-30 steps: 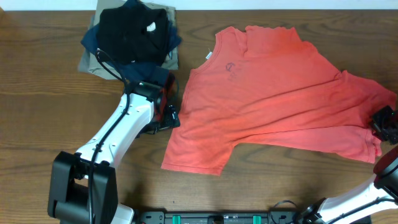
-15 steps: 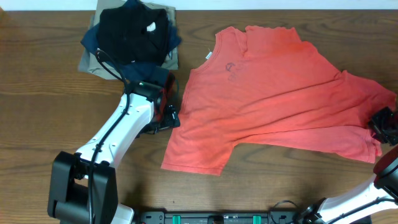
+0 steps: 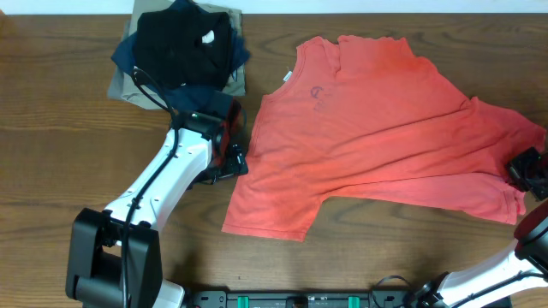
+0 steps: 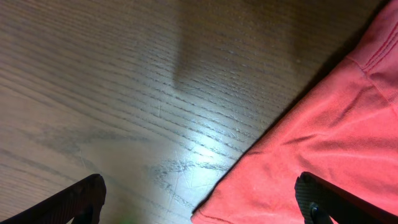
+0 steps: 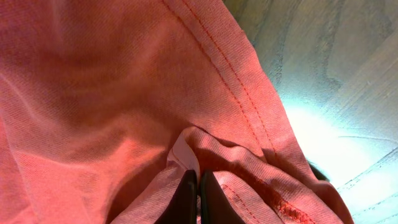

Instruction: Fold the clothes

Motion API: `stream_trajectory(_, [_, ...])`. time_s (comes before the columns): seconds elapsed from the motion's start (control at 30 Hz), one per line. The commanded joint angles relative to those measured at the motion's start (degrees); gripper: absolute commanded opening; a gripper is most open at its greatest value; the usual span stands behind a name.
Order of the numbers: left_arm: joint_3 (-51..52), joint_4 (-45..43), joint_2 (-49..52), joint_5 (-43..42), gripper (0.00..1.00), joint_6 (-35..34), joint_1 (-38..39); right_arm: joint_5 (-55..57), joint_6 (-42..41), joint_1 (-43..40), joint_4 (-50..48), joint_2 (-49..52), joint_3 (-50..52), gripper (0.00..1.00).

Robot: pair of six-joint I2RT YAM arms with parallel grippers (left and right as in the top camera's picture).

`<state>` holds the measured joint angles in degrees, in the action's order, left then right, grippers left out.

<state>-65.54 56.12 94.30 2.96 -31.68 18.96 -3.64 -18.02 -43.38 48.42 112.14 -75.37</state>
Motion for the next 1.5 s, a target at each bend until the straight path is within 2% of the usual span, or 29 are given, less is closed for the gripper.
stream_trajectory(0.0, [0.4,0.1,0.3,0.0,0.98,0.8,0.1,-0.3,-3.8,0.6,0.9,0.3,-0.4,0.01])
stream_trajectory(0.2, [0.4,0.5,0.3,0.0,0.98,1.7,0.1,-5.6,-6.9,0.7,3.8,-4.9,-0.9,0.01])
stream_trajectory(0.53, [0.4,0.5,0.3,-0.1,0.98,1.7,0.1,-5.6,-9.2,0.7,13.9,-20.1,-0.9,0.01])
stream_trajectory(0.7, [1.1,1.2,0.3,-3.2,0.98,1.6,0.1,-5.6,-9.4,0.7,16.9,-26.2,-0.9,0.01])
stream_trajectory(0.97, [3.1,1.2,0.3,-4.3,0.98,1.8,0.1,-5.4,-9.4,0.7,20.0,-27.6,-0.2,0.01])
stream_trajectory(1.13, [6.4,0.5,0.3,-16.2,0.98,8.5,0.1,-7.0,-9.3,0.7,21.9,-27.6,0.2,0.01])
stream_trajectory(1.27, [10.3,-3.5,0.3,-22.1,0.98,9.6,0.1,-7.8,-9.1,0.7,22.3,-27.6,0.2,0.01])
stream_trajectory(1.47, [15.3,-7.2,0.4,-21.1,0.98,9.6,0.1,-7.8,-9.1,0.7,22.3,-27.6,0.2,0.01])
